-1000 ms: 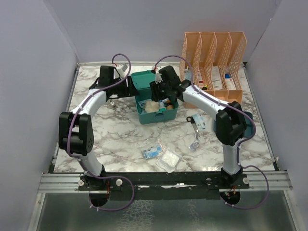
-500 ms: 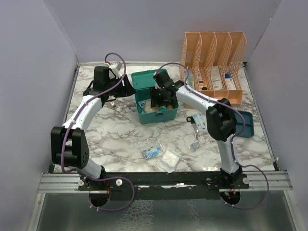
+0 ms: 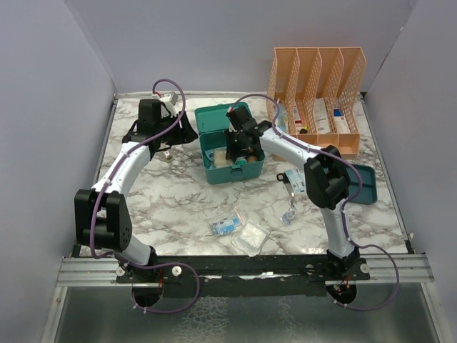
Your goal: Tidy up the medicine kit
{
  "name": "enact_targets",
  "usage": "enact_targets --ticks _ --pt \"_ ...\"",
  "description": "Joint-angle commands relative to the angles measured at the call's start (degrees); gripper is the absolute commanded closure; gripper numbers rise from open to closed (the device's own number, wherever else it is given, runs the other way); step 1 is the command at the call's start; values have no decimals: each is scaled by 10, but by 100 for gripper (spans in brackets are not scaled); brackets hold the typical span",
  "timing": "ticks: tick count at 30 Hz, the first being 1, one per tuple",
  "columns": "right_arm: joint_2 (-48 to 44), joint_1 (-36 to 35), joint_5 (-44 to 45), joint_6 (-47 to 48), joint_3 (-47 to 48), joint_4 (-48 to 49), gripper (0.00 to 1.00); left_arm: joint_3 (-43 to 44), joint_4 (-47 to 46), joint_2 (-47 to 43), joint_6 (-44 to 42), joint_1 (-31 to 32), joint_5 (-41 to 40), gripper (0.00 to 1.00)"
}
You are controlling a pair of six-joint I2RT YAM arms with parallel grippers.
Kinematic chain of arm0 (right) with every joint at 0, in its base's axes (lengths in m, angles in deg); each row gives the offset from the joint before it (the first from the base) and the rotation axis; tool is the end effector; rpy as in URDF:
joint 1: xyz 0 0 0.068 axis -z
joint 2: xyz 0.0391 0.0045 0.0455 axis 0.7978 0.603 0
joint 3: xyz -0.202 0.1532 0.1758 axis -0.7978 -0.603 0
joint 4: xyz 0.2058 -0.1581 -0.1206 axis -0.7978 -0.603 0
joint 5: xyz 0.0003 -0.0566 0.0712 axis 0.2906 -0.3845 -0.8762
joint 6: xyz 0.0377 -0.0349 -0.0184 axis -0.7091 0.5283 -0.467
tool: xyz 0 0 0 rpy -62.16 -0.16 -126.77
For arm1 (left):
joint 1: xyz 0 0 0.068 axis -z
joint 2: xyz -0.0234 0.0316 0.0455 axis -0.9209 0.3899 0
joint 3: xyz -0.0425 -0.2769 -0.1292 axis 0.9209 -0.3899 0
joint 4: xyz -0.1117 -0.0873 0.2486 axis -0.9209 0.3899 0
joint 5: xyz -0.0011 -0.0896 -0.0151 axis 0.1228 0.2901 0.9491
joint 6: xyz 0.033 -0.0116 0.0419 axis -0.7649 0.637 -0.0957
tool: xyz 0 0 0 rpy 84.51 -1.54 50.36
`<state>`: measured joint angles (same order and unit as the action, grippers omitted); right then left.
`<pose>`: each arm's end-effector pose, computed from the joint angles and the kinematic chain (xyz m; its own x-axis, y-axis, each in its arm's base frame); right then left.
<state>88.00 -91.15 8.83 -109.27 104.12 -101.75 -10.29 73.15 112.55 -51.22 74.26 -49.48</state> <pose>0.4074 0.3256 0.2247 -0.8832 -0.1238 -0.4523 -0.2896 0.9027 0.3183 0.3651 -0.0606 0.3224 -0.6731 -0.2278 -0.7036 0.2196 0.8469 -0.4843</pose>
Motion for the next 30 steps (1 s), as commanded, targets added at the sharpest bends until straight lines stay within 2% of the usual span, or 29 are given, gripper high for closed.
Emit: enact_targets --ticks 1,11,21,23,27,30 --pt "-38 -4 -13 -6 -11 23 99 6 8 -16 -9 -3 -15 43" --pt "-76 -4 -83 -1 -38 81 99 11 11 -11 -11 -3 -24 43" --pt "-27 -5 -98 -1 -5 85 95 12 14 -10 -12 -3 -26 43" --pt "-23 -6 -91 2 -9 84 88 12 14 -9 -13 -3 -26 43" --pt "-24 -7 -64 1 -10 78 65 15 14 -5 -13 -3 -25 43" --pt "-37 -8 -28 3 -14 79 58 18 15 -5 -15 -3 -26 43"
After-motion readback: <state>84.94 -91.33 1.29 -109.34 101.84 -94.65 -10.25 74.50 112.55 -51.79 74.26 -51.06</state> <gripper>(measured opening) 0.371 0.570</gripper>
